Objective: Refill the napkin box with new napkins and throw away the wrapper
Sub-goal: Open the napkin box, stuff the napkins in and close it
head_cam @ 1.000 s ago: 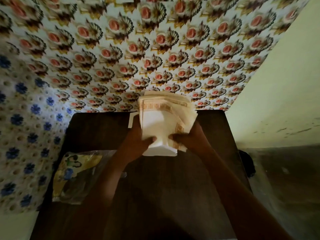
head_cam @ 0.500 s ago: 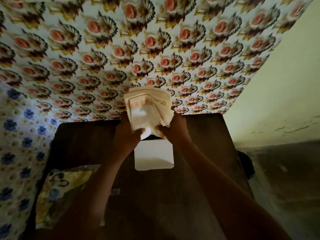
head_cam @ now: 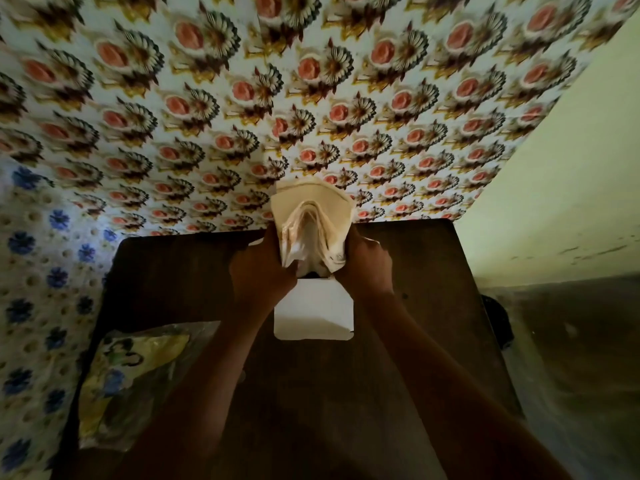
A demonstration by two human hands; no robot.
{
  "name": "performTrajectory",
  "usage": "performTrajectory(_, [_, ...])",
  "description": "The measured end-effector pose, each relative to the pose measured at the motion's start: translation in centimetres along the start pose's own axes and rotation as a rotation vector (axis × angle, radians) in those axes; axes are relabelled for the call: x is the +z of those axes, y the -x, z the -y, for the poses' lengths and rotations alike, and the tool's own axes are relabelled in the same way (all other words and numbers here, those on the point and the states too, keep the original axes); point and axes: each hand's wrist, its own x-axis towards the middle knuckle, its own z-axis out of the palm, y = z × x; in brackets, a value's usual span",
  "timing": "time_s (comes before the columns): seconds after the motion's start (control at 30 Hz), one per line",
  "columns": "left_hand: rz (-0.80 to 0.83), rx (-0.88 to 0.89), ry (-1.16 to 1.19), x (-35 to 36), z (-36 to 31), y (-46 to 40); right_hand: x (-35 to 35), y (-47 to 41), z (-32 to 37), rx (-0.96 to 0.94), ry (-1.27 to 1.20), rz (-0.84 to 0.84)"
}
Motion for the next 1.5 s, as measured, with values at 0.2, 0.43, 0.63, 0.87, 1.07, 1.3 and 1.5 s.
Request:
performTrajectory(0.2, [0.022, 0.074, 0.092, 0.9, 0.8, -0.9, 0.7, -0.9, -1.2, 0.016, 0.008, 0.1])
performTrajectory(0.43, [0.102, -0.062, 0.085, 0.9, 1.0, -1.8, 0.3, -1.2, -0.9, 0.009, 0.041, 0.192])
performTrajectory(0.63, [0.166, -0.032, 0.093, 0.4, 1.4, -2.5, -0.9, -2.4, -0.8, 0.138, -0.126, 0.313])
performTrajectory(0.87, [0.27, -0.123, 0.275, 1.2, 2.3, -2.5, -1.5, -2.1, -1.8, 0.165, -0.17, 0.423])
performTrajectory(1.07, [0.304, -0.008, 0.43, -0.4, 2.1, -2.8, -2.7, -2.7, -1.2, 0.132, -0.032, 0.508])
performTrajectory(1.3, [0.294, -0.017, 0.49, -0.9, 1.9, -2.3, -1.8, -3.2, -1.4, 0.038, 0.149, 0.54])
performTrajectory(1.5, [0.241, -0.098, 0.384, 0.1, 2.3, -1.6, -1.7, -2.5, -0.9, 0.127, -0.027, 0.503])
